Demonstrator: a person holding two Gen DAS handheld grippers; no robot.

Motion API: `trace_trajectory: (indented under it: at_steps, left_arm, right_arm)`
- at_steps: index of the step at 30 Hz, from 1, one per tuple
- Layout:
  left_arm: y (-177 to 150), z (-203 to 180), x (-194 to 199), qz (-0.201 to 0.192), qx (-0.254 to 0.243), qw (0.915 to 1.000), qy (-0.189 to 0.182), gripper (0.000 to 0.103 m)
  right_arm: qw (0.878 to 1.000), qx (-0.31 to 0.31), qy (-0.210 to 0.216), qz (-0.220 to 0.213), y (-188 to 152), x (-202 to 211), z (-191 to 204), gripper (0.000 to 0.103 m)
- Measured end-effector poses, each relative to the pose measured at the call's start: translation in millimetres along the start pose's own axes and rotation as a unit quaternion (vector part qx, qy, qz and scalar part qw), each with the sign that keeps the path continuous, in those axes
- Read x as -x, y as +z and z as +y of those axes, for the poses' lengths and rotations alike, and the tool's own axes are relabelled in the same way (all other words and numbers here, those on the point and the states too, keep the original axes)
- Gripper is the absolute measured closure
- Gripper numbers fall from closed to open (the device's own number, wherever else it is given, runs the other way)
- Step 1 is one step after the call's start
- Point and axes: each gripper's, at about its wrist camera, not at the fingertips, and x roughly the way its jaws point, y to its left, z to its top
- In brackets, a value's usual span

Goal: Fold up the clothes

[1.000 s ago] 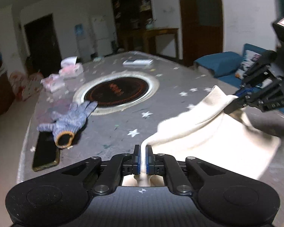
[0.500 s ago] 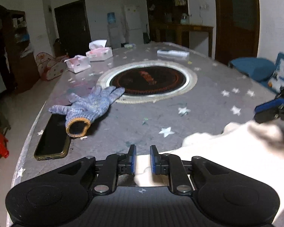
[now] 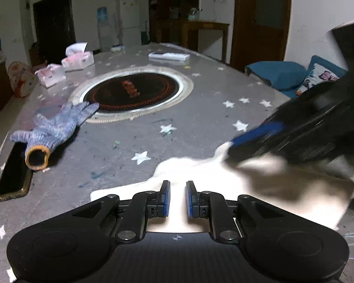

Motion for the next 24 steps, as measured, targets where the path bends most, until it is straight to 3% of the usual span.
trace_trajectory:
  at_steps: [4, 10, 24]
  left_arm:
    - [-2, -1, -1, -0.003, -0.003, 1.0, 0.002, 0.087]
    - [-2, -3, -1, -0.005, -0.005, 0.9999, 0.01, 0.087]
    - [-2, -10, -2, -0.003, -0.017, 0.9995, 0.026, 0.087]
  right_arm:
    - [0.999, -0.003, -0.031, -0.009, -9, 36, -19, 0.089]
    - [0.998, -0.024, -0.049, 0.021, -45, 71, -43, 0.088]
    - [0.997, -0.076, -0.029, 0.006, -65, 48, -49, 0.088]
